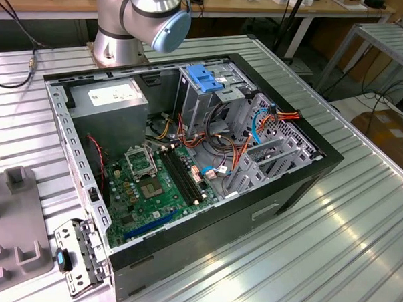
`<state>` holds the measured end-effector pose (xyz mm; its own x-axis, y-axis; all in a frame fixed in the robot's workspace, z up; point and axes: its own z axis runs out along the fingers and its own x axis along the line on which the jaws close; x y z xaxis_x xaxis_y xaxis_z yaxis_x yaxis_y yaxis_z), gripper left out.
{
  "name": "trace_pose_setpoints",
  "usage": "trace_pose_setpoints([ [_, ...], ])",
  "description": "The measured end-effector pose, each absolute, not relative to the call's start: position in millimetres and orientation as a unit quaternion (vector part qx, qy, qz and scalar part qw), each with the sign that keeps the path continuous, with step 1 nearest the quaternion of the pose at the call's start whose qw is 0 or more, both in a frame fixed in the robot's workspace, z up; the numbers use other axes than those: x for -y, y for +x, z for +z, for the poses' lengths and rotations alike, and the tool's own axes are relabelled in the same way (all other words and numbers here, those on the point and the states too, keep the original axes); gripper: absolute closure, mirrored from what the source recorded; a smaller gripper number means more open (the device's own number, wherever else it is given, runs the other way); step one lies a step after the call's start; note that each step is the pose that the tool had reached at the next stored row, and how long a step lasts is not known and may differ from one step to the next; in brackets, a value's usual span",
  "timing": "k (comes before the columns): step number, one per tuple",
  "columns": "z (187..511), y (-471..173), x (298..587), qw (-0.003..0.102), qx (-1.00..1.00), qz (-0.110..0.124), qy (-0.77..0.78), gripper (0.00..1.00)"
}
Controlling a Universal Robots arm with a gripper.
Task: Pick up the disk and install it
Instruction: 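Pick up the disk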
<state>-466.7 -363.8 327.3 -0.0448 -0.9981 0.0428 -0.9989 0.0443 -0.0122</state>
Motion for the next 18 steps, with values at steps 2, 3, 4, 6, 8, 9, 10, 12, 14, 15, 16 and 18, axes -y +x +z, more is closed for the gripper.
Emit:
trace_pose_setpoints([
  [2,349.9,-466.7,363.8,0.011,0.722,0.019,0.691,0.63],
  [3,359.0,-466.7,363.8,0.011,0.723,0.019,0.691,0.63],
  [4,365.9,-466.7,363.8,0.011,0.722,0.019,0.691,0.63],
  [6,373.3,-466.7,363.8,0.011,0.722,0.019,0.691,0.63],
  [8,373.2,-466.7,363.9,0.011,0.722,0.019,0.691,0.63],
  [9,373.2,-466.7,363.9,0.012,0.722,0.019,0.691,0.63],
  [10,373.3,-466.7,363.9,0.012,0.722,0.019,0.691,0.63],
  [12,375.4,-466.7,363.8,0.011,0.723,0.018,0.691,0.63],
  [14,381.9,-466.7,363.8,0.011,0.723,0.018,0.691,0.63],
  [15,388.1,-466.7,363.8,0.010,0.723,0.018,0.691,0.63],
  [16,389.1,-466.7,363.9,0.010,0.723,0.018,0.691,0.63],
  [18,392.6,-466.7,363.9,0.010,0.723,0.017,0.691,0.63],
])
